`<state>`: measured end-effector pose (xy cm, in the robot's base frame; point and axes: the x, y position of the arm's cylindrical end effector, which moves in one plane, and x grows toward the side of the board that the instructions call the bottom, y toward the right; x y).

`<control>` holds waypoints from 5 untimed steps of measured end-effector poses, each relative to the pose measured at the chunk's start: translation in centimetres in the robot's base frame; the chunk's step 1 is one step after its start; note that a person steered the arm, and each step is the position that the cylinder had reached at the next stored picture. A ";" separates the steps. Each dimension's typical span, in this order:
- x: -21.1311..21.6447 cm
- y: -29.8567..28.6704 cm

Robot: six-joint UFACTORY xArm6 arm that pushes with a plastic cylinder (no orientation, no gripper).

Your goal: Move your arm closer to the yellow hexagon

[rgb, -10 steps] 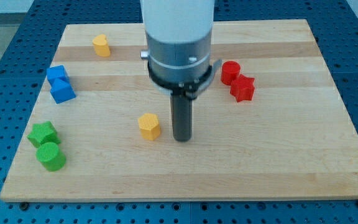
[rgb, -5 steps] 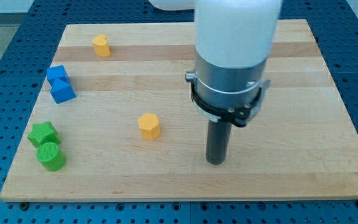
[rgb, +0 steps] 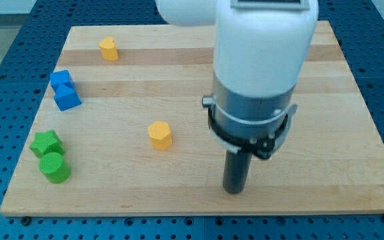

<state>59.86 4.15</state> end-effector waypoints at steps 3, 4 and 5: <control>-5.3 -8.9; -9.1 -12.3; -12.9 -13.1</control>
